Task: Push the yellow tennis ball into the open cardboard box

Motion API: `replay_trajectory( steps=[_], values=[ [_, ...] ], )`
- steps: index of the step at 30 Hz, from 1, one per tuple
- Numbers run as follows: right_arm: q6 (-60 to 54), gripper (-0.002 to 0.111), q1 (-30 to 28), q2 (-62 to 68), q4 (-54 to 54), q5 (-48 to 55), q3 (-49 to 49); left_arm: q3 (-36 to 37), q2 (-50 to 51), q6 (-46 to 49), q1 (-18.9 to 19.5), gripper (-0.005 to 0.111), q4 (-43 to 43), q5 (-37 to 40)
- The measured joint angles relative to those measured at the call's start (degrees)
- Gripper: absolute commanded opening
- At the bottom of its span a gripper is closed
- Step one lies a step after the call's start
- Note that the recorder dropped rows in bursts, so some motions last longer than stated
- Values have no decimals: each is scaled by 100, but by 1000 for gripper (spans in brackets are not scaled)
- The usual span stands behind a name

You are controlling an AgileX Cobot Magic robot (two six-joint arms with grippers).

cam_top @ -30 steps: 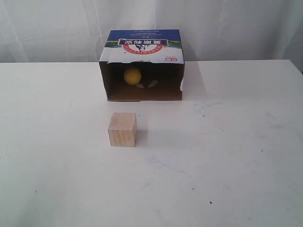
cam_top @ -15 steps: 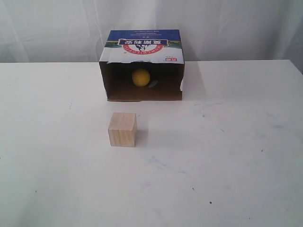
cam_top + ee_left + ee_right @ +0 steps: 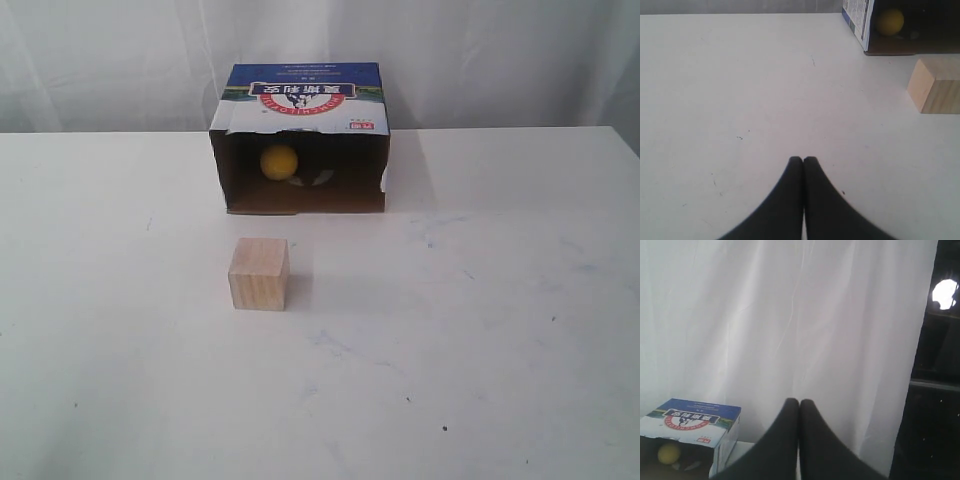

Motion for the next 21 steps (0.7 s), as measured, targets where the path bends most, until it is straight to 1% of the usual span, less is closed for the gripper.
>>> replay_trajectory(
  steps=[4, 11, 16, 21],
  values=[
    [-302, 0, 0, -56, -20, -95, 0, 0, 0, 0, 0, 0, 0, 0],
    [-212, 0, 0, -56, -750, -183, 242, 0, 0, 0, 0, 0, 0, 0],
    [81, 0, 0, -116, -1301, -544, 754, 0, 0, 0, 0, 0, 0, 0],
    [1095, 0, -12, -435, -2169, -968, 1705, 0, 0, 0, 0, 0, 0, 0]
  ],
)
